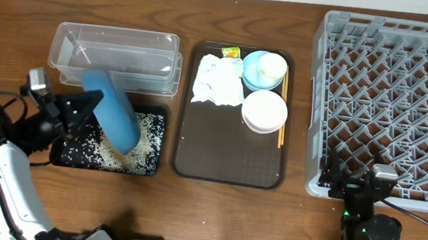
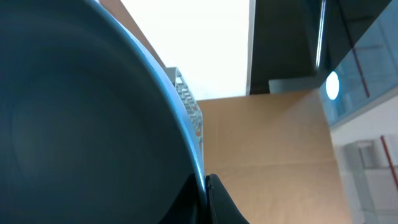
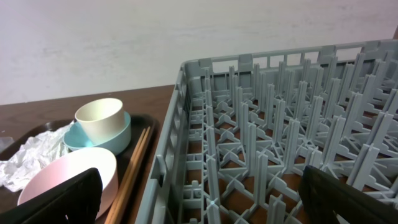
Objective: Sort waste into correct bins and load items into the dishwasher rack
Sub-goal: 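Lift the blue bowl over the black tray and tip rice out, then set the emptied blue bowl back on the brown tray, release, then grasp the crumpled white tissue with the left gripper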
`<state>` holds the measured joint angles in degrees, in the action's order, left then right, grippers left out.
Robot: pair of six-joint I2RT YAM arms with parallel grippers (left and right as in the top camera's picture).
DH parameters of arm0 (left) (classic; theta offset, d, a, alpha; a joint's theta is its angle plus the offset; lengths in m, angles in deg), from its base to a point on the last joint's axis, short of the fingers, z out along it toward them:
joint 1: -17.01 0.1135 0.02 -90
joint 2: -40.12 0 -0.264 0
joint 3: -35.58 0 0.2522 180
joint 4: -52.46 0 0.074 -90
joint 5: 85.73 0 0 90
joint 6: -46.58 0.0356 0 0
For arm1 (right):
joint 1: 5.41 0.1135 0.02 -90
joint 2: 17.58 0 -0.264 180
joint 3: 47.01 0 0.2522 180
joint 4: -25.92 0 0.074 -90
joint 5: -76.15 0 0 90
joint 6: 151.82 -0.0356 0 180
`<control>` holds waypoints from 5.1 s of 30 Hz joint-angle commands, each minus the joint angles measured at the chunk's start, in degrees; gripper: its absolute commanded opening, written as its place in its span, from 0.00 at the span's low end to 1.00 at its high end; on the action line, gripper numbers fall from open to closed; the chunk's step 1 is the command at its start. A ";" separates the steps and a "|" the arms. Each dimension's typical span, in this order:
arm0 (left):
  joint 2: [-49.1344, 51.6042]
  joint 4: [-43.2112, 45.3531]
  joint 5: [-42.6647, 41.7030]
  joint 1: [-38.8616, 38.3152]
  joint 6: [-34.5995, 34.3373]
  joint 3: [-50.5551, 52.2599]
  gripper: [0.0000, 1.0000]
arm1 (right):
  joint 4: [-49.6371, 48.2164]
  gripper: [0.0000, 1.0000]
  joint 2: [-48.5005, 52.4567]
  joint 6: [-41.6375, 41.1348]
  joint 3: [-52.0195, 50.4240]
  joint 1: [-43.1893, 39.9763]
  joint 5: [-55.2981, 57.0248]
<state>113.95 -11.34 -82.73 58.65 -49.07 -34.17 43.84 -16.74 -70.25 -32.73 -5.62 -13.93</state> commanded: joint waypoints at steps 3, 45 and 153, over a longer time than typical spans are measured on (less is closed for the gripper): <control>-0.87 -2.69 -3.15 1.18 -0.59 0.52 0.06 | 0.07 0.99 -0.09 0.81 -0.20 -0.68 0.02; -10.51 5.90 42.21 -49.40 -13.07 0.52 0.06 | 0.07 0.99 -0.09 0.81 -0.20 -0.68 0.02; 45.03 14.71 80.67 -68.46 -12.76 -37.35 0.06 | 0.07 0.99 -0.09 0.81 -0.20 -0.68 0.02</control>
<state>164.20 4.22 -0.52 -9.85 -61.46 -71.72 43.82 -16.70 -70.25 -32.73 -5.62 -13.93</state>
